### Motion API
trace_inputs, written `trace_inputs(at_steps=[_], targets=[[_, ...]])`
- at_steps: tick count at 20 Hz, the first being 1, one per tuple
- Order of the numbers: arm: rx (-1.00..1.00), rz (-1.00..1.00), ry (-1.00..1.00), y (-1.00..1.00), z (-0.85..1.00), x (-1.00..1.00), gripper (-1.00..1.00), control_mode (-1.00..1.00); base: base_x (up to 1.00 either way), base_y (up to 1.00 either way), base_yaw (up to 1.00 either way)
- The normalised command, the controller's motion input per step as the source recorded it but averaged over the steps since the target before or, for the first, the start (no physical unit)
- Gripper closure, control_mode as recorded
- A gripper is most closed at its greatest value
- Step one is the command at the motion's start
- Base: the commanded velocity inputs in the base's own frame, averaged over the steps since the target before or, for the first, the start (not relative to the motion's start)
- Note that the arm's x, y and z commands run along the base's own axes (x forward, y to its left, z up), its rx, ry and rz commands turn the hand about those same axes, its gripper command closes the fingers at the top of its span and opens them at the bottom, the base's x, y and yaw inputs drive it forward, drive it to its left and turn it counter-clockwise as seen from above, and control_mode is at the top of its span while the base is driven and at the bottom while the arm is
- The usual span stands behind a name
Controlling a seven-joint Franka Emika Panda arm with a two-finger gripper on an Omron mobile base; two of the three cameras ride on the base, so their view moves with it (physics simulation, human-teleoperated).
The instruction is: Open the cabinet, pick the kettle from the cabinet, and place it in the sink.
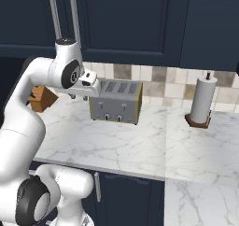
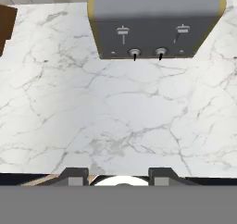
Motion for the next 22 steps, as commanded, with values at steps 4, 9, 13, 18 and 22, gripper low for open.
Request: trace_inputs(at_steps=[4,9,13,18,22], targets=[[0.0,0.0,-0.04,0.03,0.0,-0.2,-1.0,-1.0,0.0,0.0,0.0],[0.0,0.0,-0.14,0.1,0.14,-0.42,-1.0,-1.0,0.0,0.0,0.0],[-0.04,0.01,-0.22,0.06,0.43,-0.35,-1.0,-1.0,0.0,0.0,0.0],[-0.09,0.0,-0.26,0.02,0.44,-0.36,-1.0,-1.0,0.0,0.0,0.0],[-0.12,0.0,-0.14,0.0,0.36,-0.28,-1.0,-1.0,0.0,0.0,0.0]])
